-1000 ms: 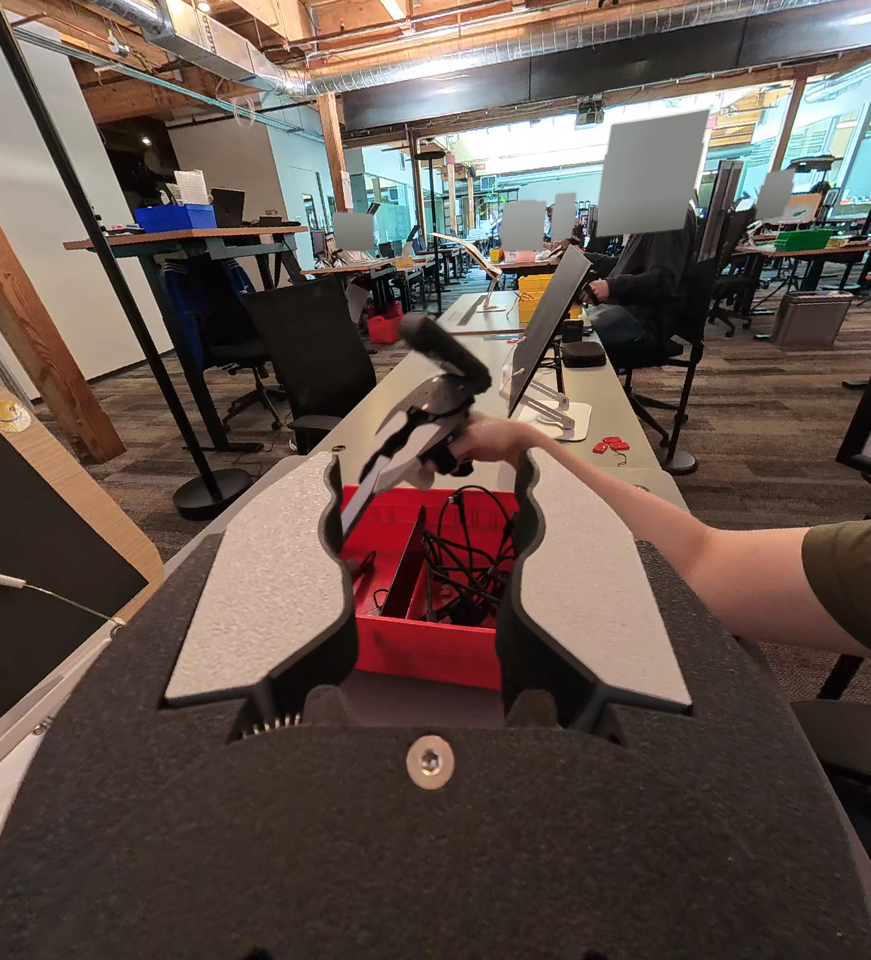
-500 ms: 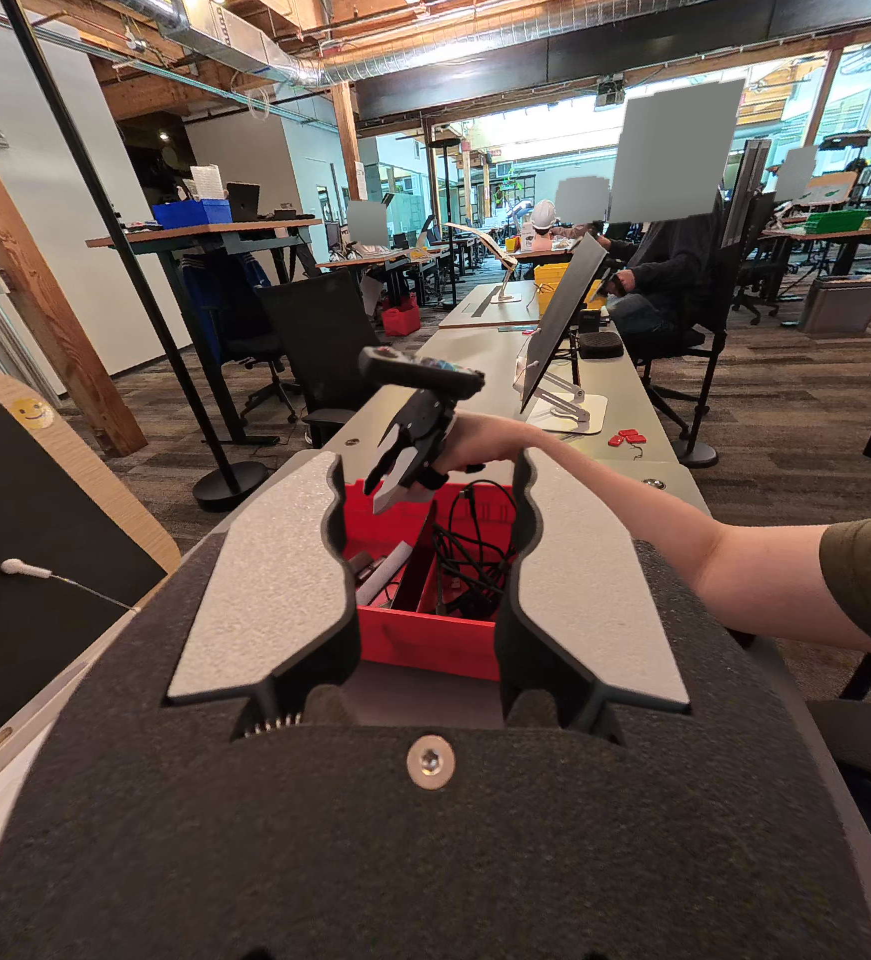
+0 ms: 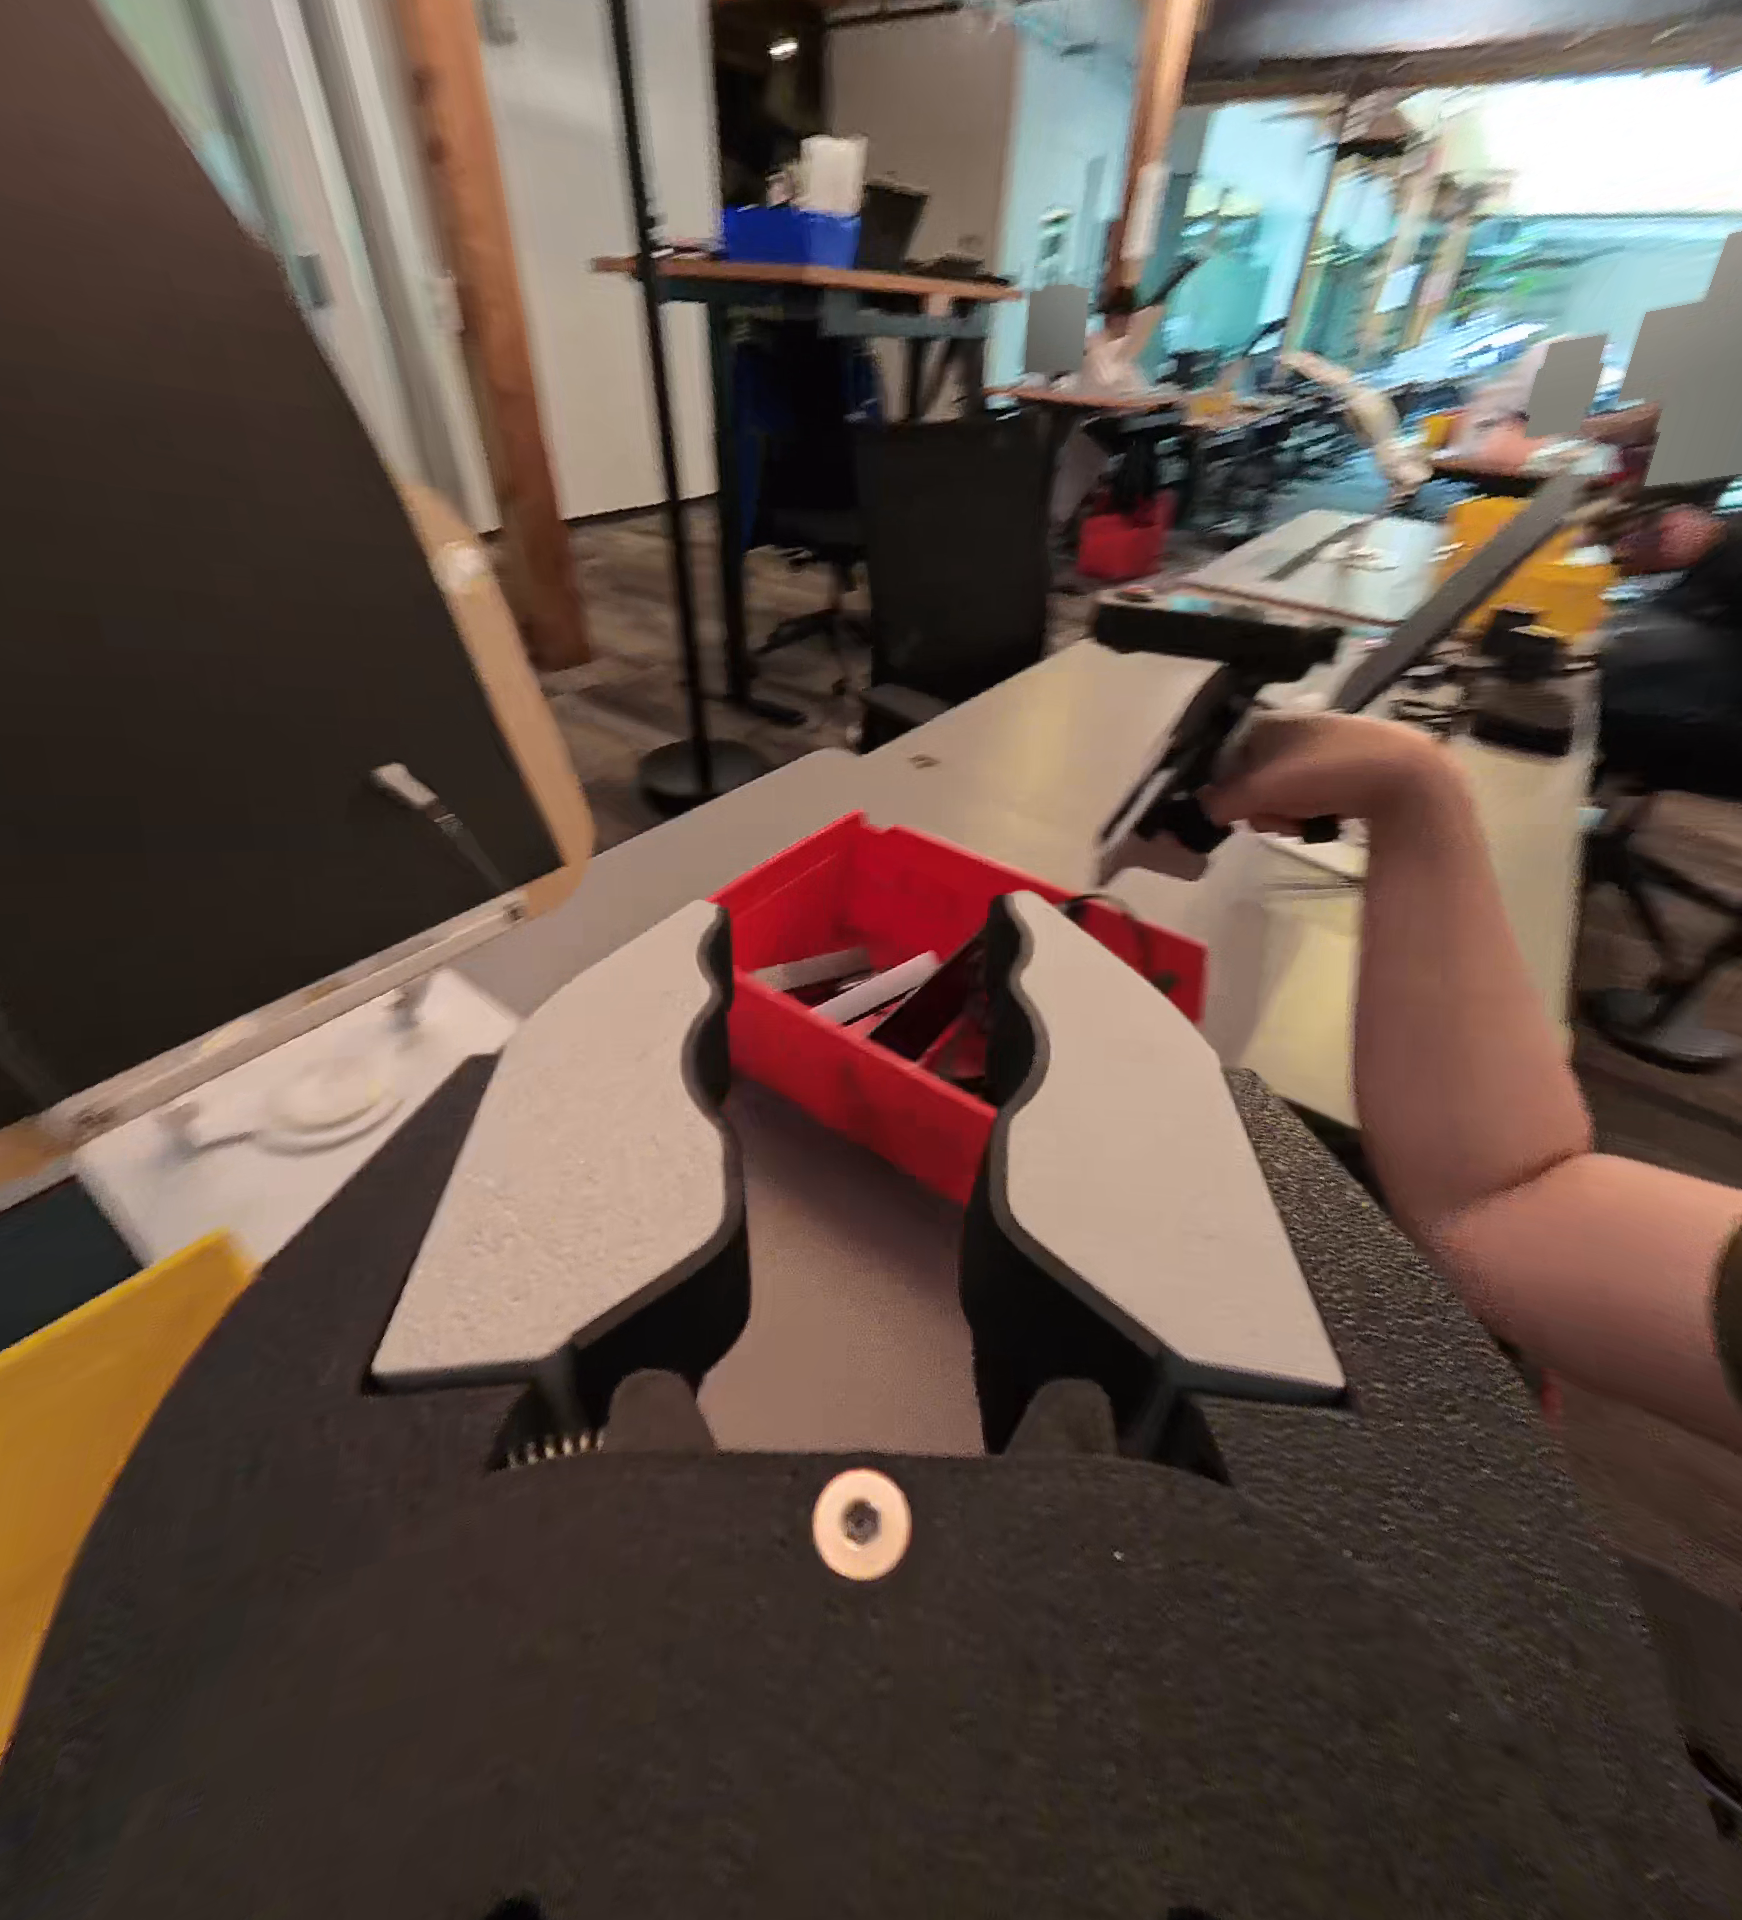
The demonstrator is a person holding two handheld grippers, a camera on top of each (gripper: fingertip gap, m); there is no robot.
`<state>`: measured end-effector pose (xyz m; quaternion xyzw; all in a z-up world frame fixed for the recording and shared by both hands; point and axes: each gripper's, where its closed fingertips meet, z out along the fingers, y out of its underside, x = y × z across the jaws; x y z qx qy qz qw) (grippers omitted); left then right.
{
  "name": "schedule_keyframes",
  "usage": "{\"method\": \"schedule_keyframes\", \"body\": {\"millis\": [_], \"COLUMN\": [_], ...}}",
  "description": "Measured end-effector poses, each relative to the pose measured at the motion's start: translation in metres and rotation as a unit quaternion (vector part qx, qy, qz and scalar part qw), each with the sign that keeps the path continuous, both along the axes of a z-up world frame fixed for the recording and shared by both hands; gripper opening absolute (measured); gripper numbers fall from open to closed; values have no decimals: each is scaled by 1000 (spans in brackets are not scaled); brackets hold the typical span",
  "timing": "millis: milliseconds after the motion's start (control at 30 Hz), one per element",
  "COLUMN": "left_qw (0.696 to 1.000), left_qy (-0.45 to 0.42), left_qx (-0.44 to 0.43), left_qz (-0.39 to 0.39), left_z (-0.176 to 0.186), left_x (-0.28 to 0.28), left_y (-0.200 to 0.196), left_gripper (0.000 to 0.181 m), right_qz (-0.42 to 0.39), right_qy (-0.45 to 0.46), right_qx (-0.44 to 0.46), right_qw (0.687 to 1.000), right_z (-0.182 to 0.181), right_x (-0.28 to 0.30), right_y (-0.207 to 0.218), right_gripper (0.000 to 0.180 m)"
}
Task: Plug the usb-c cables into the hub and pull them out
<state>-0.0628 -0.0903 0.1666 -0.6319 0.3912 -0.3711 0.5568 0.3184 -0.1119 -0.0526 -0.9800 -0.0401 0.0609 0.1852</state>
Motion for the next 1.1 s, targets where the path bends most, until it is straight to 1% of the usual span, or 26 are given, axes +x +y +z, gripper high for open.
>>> {"method": "schedule_keyframes", "body": {"millis": [33, 67, 100, 133, 167, 300, 400, 467, 567, 600, 633, 667, 733, 800, 867, 933, 1033, 1100], "left_qw": [999, 997, 993, 987, 981, 944, 920, 915, 920, 920, 920, 919, 911, 905, 901, 898, 899, 901], "left_qy": [15, 38, 71, 108, 138, 235, 272, 269, 228, 213, 200, 190, 178, 168, 163, 156, 141, 135], "left_qx": [0, -7, -16, -20, -20, -50, -94, -127, -168, -178, -186, -194, -207, -222, -228, -226, -224, -225], "left_qz": [33, 67, 96, 117, 135, 225, 267, 272, 272, 276, 281, 287, 308, 321, 332, 342, 348, 345], "left_z": [-3, -8, -15, -22, -28, -57, -82, -98, -115, -120, -125, -131, -144, -156, -164, -167, -166, -166], "left_x": [-11, -22, -33, -45, -57, -130, -189, -221, -258, -270, -281, -293, -318, -337, -353, -366, -378, -382], "left_y": [7, 16, 25, 34, 43, 84, 102, 108, 113, 116, 119, 122, 127, 129, 129, 129, 128, 127], "left_gripper": [46, 47, 53, 54, 50, 49, 50, 49, 49, 48, 48, 47, 47, 46, 46, 46, 47, 47], "right_qz": [0, -6, -10, -8, -5, -10, -28, -27, -27, -25, -7, 18, 54, 63, 58, 39, -9, -15], "right_qy": [14, 21, 43, 59, 58, 70, 75, 88, 113, 127, 154, 175, 168, 143, 127, 113, 96, 101], "right_qx": [-17, -27, -21, -13, -5, 35, 66, 77, 90, 86, 80, 74, 59, 45, 49, 71, 113, 108], "right_qw": [1000, 999, 999, 998, 998, 997, 995, 993, 989, 988, 985, 982, 983, 987, 989, 990, 989, 989], "right_z": [-6, -10, -9, -8, -7, 3, 8, 8, 8, 8, 8, 8, 3, -2, 0, 8, 23, 21], "right_x": [1, 4, 2, 0, 2, 10, 21, 23, 23, 19, 9, -2, -12, -13, -11, -3, 16, 18], "right_y": [-3, -5, -4, -3, -3, -3, 6, 10, 15, 14, 11, 8, 4, 4, 6, 9, 10, 7], "right_gripper": [32, 34, 31, 28, 27, 29, 29, 28, 27, 23, 14, 12, 12, 13, 13, 14, 13, 12]}}
